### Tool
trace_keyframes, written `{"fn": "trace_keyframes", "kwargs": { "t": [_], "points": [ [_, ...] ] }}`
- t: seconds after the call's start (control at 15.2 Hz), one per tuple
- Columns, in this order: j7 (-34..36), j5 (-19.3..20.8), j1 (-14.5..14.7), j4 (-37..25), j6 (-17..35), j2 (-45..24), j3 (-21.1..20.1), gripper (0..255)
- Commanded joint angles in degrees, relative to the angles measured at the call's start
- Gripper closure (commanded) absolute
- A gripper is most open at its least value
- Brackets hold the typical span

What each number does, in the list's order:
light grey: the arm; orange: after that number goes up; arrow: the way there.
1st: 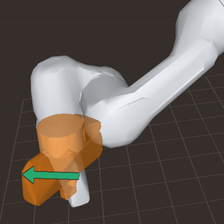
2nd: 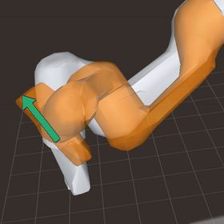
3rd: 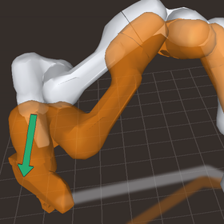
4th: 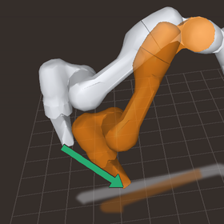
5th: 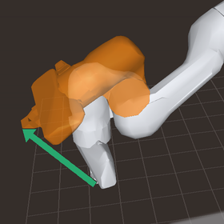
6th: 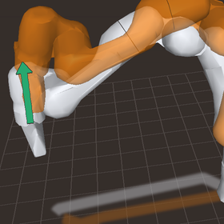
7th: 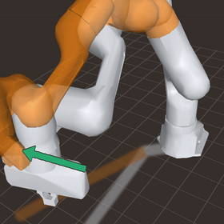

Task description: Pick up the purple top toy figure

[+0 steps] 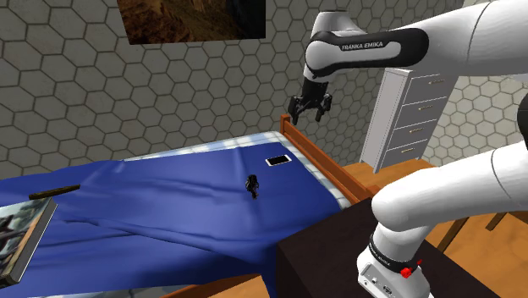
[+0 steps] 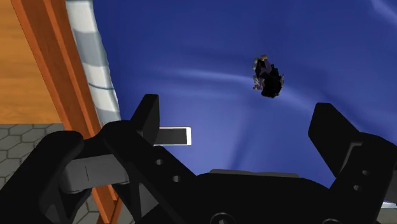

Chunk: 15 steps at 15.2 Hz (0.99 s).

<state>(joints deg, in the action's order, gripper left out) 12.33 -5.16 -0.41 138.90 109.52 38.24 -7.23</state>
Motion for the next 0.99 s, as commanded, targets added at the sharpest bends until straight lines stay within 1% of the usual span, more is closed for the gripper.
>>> {"fn": "trace_keyframes", "kwargs": {
  "t": [0.0,0.26,0.53,0.73,0.92],
  "points": [
    [0.8,0.0,-0.1,1.1,4.2,-2.7,-1.0,0],
    [3.4,0.3,-0.1,2.8,12.3,-8.8,-3.8,0],
    [6.5,1.6,-0.5,3.1,20.2,-16.1,-6.6,0],
    [9.5,3.7,-1.2,2.4,25.8,-22.3,-8.8,0],
    [13.3,7.1,-2.0,0.8,30.8,-29.0,-10.7,0]
  ]
}}
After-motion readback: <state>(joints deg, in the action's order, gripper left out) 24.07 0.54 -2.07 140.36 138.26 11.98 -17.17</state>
